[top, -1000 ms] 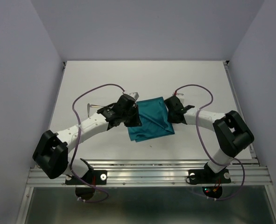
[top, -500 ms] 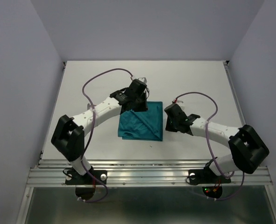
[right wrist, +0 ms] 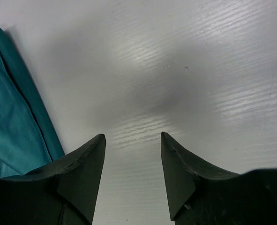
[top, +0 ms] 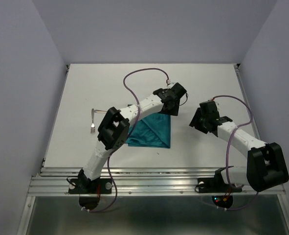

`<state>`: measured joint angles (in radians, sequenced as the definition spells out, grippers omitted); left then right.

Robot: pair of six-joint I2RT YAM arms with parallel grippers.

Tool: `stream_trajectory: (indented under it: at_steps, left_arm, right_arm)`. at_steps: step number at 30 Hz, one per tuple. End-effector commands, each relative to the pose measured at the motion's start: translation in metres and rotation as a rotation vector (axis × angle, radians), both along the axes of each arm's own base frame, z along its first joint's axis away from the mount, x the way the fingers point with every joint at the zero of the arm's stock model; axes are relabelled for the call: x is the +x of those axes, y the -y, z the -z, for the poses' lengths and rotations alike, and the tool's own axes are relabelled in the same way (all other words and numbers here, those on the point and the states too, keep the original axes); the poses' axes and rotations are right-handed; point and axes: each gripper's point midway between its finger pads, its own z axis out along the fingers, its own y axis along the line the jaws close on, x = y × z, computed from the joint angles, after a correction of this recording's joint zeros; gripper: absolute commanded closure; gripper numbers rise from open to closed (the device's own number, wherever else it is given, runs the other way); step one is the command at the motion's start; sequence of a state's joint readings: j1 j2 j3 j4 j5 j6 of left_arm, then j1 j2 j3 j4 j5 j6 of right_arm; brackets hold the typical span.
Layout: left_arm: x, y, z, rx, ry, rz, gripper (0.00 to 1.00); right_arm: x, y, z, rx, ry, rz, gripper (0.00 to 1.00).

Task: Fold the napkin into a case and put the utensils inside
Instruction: Pick up the upper triangle-folded napkin from the center of the board.

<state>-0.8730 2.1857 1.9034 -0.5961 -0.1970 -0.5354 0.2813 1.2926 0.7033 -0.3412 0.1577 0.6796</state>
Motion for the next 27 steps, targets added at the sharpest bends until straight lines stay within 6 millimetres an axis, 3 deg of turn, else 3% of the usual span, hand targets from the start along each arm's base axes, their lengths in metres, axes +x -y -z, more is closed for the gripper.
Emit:
stream_trajectory:
  at_steps: [1,2,3,9,18,27]
  left_arm:
    - [0.016,0.012,-0.016,0.093,0.075,-0.021,0.32]
    - [0.019,0.02,-0.023,0.086,0.097,-0.018,0.31]
    - [0.02,0.022,-0.011,0.107,0.093,-0.018,0.31]
    - [0.029,0.026,0.005,0.166,0.135,-0.05,0.34]
    - [0.032,0.017,0.011,0.226,0.181,-0.092,0.38]
    - [0.031,0.014,0.038,0.27,0.16,-0.098,0.43]
  right_arm:
    - [-0.005,-0.004,0.004,0.025,-0.019,-0.042,0.41]
    - [-0.005,-0.004,0.004,0.024,-0.018,-0.045,0.4]
    - [-0.005,-0.004,0.003,0.022,-0.013,-0.047,0.39]
    - [-0.006,0.0,0.001,0.016,-0.004,-0.044,0.36]
    - [-0.015,0.003,0.007,0.015,-0.015,-0.039,0.35]
    - [-0.016,0.002,0.006,0.02,-0.011,-0.042,0.33]
